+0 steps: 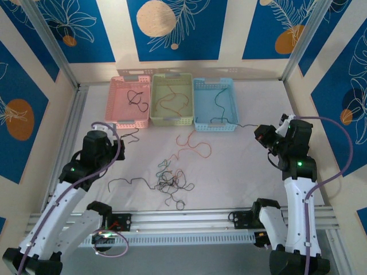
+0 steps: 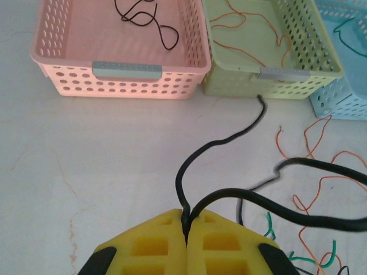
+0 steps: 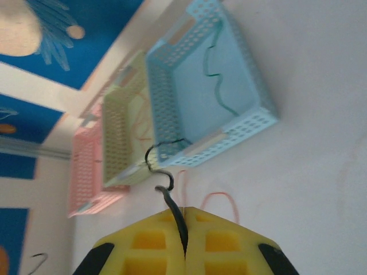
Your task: Untangle the cables
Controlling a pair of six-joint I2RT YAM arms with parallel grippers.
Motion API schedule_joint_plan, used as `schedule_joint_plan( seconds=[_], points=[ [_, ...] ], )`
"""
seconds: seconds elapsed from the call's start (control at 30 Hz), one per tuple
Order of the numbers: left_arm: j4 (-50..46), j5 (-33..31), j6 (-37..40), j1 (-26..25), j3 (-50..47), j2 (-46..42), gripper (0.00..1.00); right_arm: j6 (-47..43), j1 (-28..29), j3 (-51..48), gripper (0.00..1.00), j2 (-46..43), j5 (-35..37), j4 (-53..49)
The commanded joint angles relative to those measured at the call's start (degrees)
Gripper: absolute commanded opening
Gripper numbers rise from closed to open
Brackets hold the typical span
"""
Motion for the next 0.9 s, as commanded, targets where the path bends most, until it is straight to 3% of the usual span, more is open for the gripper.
schedule_joint_plan(
  seconds=[0.0, 0.23, 0.43, 0.63, 0.87],
  points=[
    [-1.18, -0.09, 1.18, 0.5, 2.22, -0.77, 0.0, 5.93, 3.59, -1.12, 0.0, 1.95, -8.78, 8.76],
    [-7.64, -0.82, 3.9, 0.53, 7.11, -1.2, 0.0, 2.87, 19.1, 7.36, 0.0, 8.08, -2.38, 12.11],
    [-14.17, -6.08, 6.13, 0.52, 10.08, -4.36, 0.0, -1.33, 30.64, 19.1, 0.0, 22.09, 4.69, 12.51],
    [-17.96, -8.24, 6.66, 0.57, 10.2, -8.16, 0.0, -3.26, 36.32, 33.9, 0.0, 41.35, 5.58, 14.51],
    [-17.92, -8.96, 7.59, 0.48, 9.14, -12.54, 0.0, -5.24, 38.48, 57.44, 0.0, 65.19, 7.73, 8.84]
  ],
)
